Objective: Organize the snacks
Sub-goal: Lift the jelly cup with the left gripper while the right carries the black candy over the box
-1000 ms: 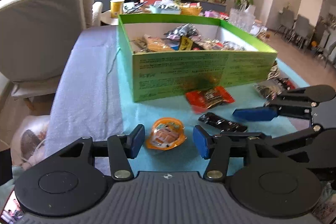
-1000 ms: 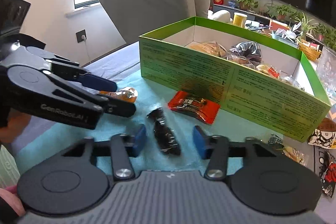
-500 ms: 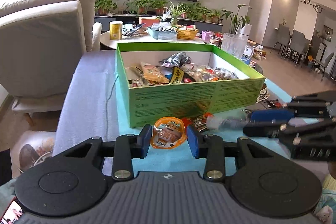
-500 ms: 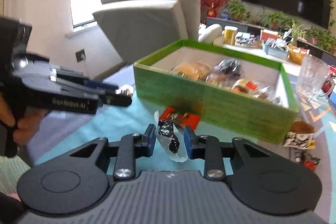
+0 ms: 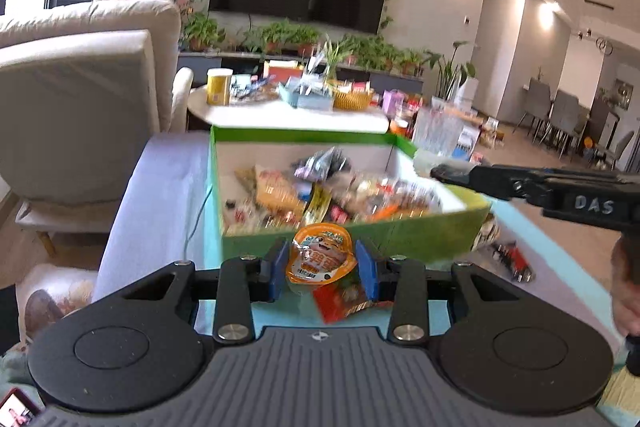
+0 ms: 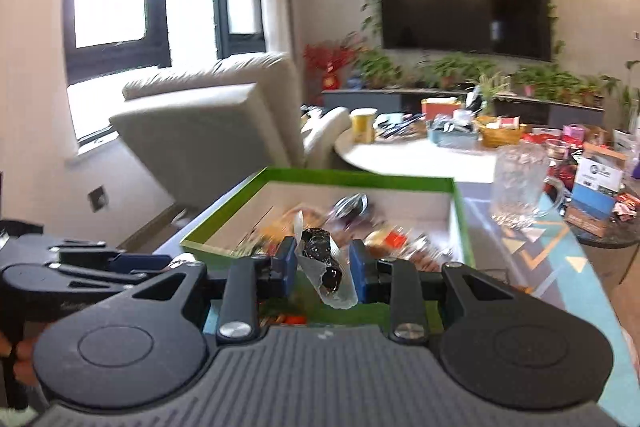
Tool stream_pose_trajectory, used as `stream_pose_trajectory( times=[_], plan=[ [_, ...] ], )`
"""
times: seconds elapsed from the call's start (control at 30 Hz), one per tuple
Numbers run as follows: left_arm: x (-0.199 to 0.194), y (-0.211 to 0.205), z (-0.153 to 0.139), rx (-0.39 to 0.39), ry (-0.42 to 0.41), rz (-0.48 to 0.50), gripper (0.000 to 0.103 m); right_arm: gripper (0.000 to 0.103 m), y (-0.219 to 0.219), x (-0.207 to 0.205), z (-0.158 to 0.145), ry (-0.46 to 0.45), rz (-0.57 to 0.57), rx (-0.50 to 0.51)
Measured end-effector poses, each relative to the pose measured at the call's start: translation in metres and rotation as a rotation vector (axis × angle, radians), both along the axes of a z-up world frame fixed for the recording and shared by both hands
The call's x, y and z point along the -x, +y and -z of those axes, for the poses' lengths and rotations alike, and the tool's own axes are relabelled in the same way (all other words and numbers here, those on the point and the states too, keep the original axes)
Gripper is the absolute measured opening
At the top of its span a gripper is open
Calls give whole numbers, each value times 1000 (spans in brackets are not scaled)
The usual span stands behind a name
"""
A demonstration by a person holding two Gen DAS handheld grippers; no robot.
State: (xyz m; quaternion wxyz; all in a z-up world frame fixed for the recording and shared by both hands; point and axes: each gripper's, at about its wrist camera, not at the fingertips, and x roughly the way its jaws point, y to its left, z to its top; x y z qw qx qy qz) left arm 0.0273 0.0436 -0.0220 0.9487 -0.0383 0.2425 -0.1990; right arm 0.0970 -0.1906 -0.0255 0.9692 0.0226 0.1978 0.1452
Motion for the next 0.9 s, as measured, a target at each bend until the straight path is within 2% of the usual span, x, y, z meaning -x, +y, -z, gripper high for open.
stream_pose_trajectory(
  times=[0.2,0.3,0.5,0.9],
  plan=[
    [-27,-19,-22,31,-69,-17,35,35,-1,-17,-10,-38,38,21],
    [-45,-25,-27,46,-76,-26,35,35,-4,-26,-12,-35,50,6],
    [-73,-36,-25,45,-45,-65,35,35,-8,-46,-2,-10,65,-16],
    [-105,-37,-9,35,5,-88,35,35,-7,-79,16,57,101,-13]
  ],
)
